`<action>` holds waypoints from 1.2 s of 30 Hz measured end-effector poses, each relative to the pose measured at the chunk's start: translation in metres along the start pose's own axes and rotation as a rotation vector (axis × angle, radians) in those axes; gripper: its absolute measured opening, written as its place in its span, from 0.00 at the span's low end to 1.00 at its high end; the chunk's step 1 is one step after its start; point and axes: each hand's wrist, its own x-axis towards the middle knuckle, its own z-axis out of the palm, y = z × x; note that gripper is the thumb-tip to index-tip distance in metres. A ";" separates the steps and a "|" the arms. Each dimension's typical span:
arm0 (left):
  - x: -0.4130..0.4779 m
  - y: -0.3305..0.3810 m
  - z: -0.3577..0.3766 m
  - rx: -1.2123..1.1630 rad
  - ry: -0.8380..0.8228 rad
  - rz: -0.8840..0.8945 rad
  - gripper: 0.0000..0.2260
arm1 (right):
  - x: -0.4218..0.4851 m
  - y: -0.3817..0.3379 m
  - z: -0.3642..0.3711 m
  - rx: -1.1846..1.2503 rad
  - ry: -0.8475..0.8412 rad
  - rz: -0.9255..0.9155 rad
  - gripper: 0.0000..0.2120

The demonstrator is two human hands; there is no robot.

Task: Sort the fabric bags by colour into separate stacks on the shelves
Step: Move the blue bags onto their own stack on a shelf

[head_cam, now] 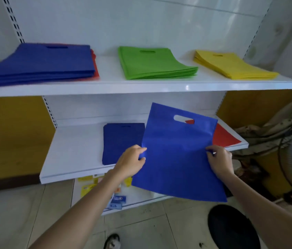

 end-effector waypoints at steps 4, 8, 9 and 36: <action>-0.001 -0.031 0.024 -0.029 0.005 -0.100 0.20 | 0.008 0.002 0.039 -0.006 -0.038 -0.002 0.13; 0.013 -0.079 0.035 -0.040 0.033 -0.199 0.19 | 0.028 -0.016 0.096 -0.009 -0.106 -0.027 0.16; 0.020 -0.093 0.036 -0.034 0.038 -0.220 0.19 | 0.035 -0.021 0.112 -0.003 -0.125 -0.031 0.17; 0.131 -0.233 0.027 0.316 0.065 -0.395 0.20 | 0.165 -0.082 0.295 -0.227 -0.394 -0.169 0.23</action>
